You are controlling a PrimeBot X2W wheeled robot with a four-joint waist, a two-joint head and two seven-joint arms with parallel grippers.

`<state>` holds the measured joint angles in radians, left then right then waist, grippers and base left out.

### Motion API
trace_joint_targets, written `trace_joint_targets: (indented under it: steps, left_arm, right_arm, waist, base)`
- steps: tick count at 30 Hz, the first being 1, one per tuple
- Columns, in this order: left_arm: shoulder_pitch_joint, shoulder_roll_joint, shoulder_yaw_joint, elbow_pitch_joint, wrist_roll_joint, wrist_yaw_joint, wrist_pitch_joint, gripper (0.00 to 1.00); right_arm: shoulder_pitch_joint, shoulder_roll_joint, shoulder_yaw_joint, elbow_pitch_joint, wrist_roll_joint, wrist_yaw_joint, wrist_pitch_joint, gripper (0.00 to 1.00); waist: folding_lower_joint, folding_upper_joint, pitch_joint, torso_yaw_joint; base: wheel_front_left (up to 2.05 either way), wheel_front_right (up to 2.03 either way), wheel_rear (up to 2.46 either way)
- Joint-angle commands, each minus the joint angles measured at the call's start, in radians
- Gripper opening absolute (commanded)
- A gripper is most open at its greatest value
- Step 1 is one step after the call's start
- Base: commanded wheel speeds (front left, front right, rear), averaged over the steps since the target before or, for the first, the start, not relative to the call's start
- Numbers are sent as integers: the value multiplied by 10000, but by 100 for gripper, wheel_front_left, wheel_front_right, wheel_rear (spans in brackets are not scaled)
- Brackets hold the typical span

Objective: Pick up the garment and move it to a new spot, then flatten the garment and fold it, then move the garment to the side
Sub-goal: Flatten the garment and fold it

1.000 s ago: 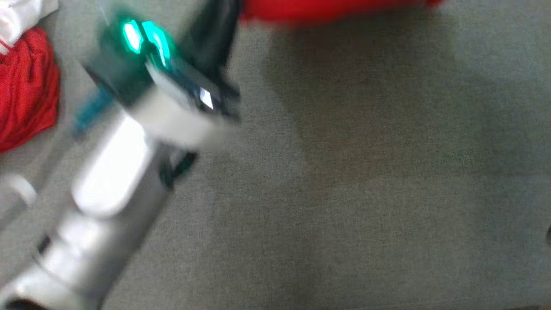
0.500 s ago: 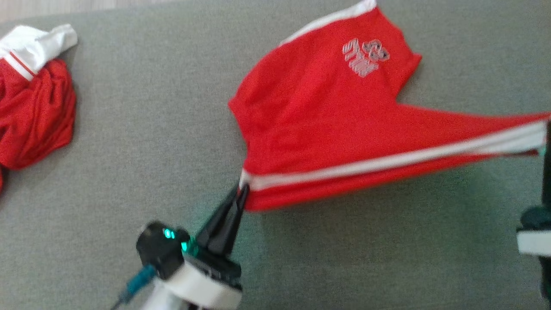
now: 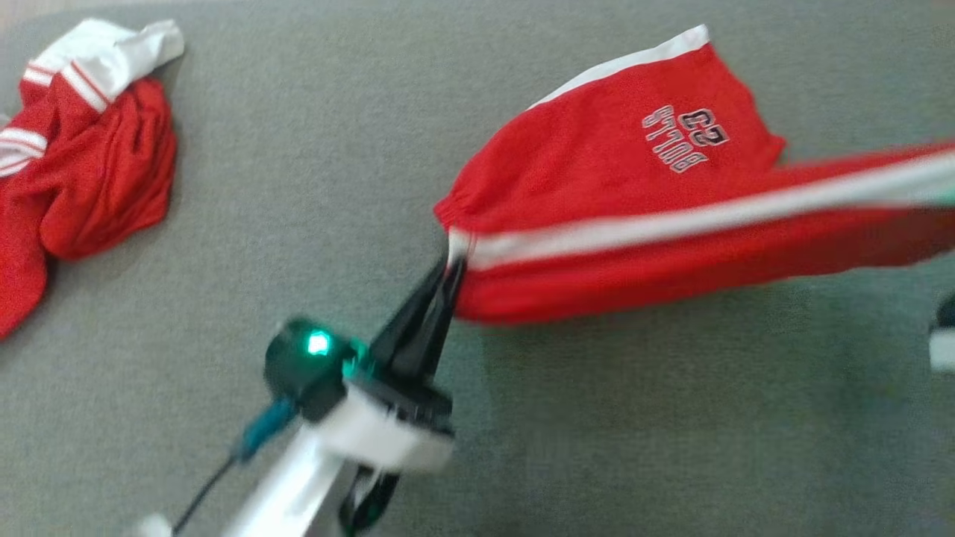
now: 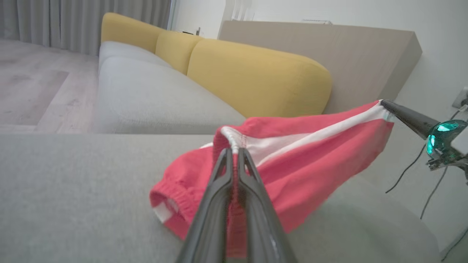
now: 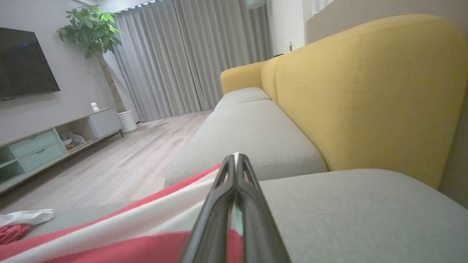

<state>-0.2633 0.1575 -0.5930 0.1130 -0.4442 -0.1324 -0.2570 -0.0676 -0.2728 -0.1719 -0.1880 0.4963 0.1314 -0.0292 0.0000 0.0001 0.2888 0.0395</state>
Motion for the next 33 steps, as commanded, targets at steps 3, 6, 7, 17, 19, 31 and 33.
trace_joint_targets:
  steps: [3,6,7,17,19,31,33]
  left_arm:
    - [-1095,-235,308,402,-188,18,-47,0]
    - [-2048,-479,92,1216,-560,18,-47,0]
    - [-2330,-554,49,1500,-752,17,-47,0]
    - [-4608,-977,-653,3737,-2100,17,-47,0]
    - [-4893,-1016,-862,3986,-2300,17,-47,0]
    - [-4305,-1070,619,3013,-341,800,-47,100]
    - [-3665,-1069,1058,2297,810,1257,-47,100]
  right_arm:
    - [-1296,-648,405,282,-286,-7,451,0]
    - [-2591,-1083,819,1243,-490,-7,942,0]
    - [-2985,-1226,1001,1589,-521,-7,1093,0]
    - [-5853,-1858,2824,4950,-573,-7,1720,0]
    - [-6232,-1829,3122,5449,-473,-7,1642,0]
    - [-6299,-1956,3611,7163,110,-7,928,100]
    - [-6114,-2028,3523,7533,76,-7,964,100]
  waist:
    - [0,-1,544,469]
    - [0,-1,849,780]
    - [0,-1,935,883]
    - [0,-1,1608,1532]
    - [0,-1,1727,1605]
    - [0,-1,1459,1757]
    - [0,-1,1312,1820]
  base:
    - [0,0,0]
    - [0,0,0]
    - [0,0,0]
    - [0,0,0]
    - [0,0,0]
    - [0,0,0]
    - [0,0,0]
